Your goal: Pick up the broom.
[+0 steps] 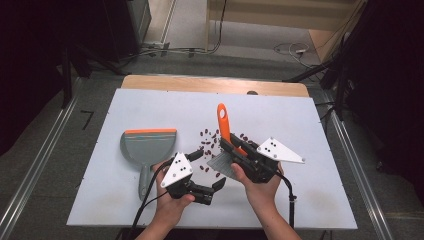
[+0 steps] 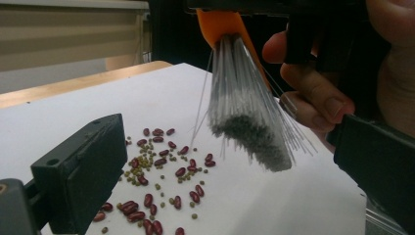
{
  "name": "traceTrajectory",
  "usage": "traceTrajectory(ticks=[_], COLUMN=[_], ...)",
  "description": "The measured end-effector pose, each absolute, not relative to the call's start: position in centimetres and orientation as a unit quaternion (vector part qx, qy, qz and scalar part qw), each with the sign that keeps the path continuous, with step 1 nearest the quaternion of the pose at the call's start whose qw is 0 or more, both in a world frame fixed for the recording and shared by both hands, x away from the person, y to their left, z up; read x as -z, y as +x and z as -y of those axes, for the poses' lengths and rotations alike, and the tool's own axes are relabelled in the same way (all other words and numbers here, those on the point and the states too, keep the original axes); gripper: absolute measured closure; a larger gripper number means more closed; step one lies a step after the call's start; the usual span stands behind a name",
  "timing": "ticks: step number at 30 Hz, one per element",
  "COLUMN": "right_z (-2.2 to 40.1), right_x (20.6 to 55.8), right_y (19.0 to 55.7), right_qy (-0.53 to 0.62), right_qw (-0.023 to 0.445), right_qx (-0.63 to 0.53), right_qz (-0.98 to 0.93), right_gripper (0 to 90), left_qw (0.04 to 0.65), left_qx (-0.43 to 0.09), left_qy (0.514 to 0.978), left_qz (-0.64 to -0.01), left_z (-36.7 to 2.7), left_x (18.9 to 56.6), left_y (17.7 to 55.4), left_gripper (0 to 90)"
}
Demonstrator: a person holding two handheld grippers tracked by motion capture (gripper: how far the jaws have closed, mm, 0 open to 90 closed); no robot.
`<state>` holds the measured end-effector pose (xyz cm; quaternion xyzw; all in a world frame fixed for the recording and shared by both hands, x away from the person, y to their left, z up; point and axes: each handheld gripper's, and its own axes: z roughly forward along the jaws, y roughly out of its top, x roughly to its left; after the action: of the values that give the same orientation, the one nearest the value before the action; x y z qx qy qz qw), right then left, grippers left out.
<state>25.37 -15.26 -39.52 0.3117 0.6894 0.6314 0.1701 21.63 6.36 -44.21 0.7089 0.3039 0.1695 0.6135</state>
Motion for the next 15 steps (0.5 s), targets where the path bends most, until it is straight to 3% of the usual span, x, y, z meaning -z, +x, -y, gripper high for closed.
traceTrajectory(ticks=[7,11,12,13,15], right_z=[14.8,14.6,14.5,14.5,14.4], right_x=[39.4,39.4,39.4,39.4,39.4], right_y=[25.0,24.8,24.6,24.6,24.6], right_qy=[0.301,0.296,0.296,0.296,0.294], right_qw=[0.158,0.161,0.158,0.158,0.158], right_qx=[-0.643,-0.648,-0.649,-0.649,-0.651], right_qz=[-0.687,-0.683,-0.683,-0.683,-0.682], right_gripper=[69.9,69.9,69.9,69.9,69.9], left_qw=[0.599,0.595,0.594,0.595,0.599], left_qx=[-0.153,-0.14,-0.138,-0.137,-0.135], left_qy=[0.719,0.721,0.723,0.722,0.72], left_qz=[-0.318,-0.326,-0.326,-0.326,-0.324], left_z=[-5.4,-4.9,-4.9,-4.8,-4.8], left_x=[44.7,44.9,44.9,44.9,44.9], left_y=[21.8,21.8,21.8,21.8,21.7], left_gripper=[7.7,20.7,30.0,30.0,41.8])
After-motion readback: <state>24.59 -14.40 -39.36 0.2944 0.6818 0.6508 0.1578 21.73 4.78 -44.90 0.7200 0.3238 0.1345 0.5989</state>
